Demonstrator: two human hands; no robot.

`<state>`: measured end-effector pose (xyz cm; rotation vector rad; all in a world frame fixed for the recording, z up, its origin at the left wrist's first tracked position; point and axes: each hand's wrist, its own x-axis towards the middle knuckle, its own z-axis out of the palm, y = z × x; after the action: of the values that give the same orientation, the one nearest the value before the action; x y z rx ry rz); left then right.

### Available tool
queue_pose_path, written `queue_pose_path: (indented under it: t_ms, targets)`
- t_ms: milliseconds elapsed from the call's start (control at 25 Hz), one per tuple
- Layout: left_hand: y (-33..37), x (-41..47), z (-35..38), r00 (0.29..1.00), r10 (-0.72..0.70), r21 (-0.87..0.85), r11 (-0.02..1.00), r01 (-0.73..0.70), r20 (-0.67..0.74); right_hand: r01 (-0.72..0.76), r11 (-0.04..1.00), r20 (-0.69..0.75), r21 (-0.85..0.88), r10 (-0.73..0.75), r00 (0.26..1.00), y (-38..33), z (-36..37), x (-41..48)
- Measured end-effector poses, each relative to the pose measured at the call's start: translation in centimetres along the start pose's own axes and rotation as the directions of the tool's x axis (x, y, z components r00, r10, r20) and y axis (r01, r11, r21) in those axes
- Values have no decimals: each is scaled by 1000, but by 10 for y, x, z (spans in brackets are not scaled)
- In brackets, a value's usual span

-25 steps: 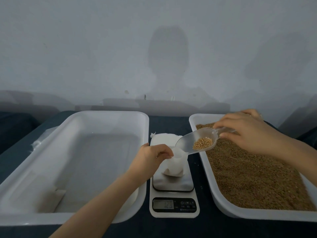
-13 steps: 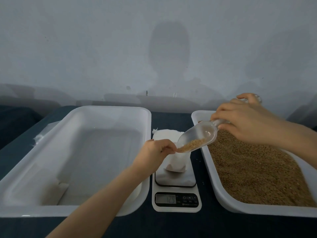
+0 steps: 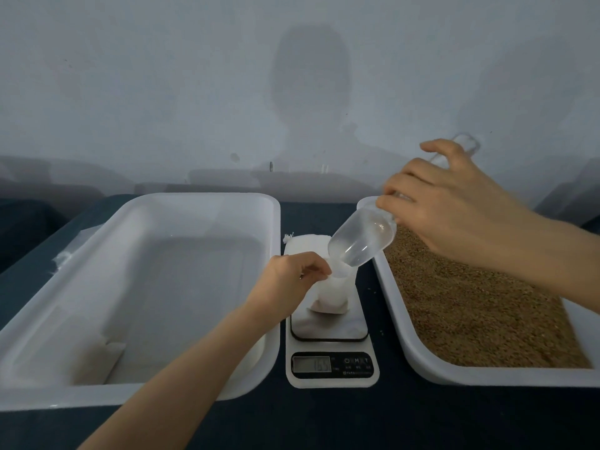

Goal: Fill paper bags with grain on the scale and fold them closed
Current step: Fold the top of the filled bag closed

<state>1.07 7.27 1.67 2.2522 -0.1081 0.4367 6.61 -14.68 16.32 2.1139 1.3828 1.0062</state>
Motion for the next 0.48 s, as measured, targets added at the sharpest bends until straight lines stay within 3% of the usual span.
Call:
queue_pose_path:
  t_ms: [80,160,240,320,400,480]
  targets:
    - [0,0,0,1000,-3,-1,1000,3,-4,-99,995,12,17,99,995,5,8,-15]
    - [1,-1,0,1000,-14,6,1000,14,4,-353,924,137,149,334,933,11,28,-38]
    - [1,0,0,1000,-19,7,1000,19,8,-654,685,369,321,545,753,14,61,-65]
    - [1,-1,0,1000,-22,2,1000,22,8,-841,419,600,342,591,538,8,98,-94]
    - [1,-1,-1,1000,-27,3,1000,27,6,-909,333,729,249,554,402,-1,125,-114]
    - [2,-1,-1,1000,-29,6,1000,29,4,-935,317,799,158,516,310,-6,137,-124]
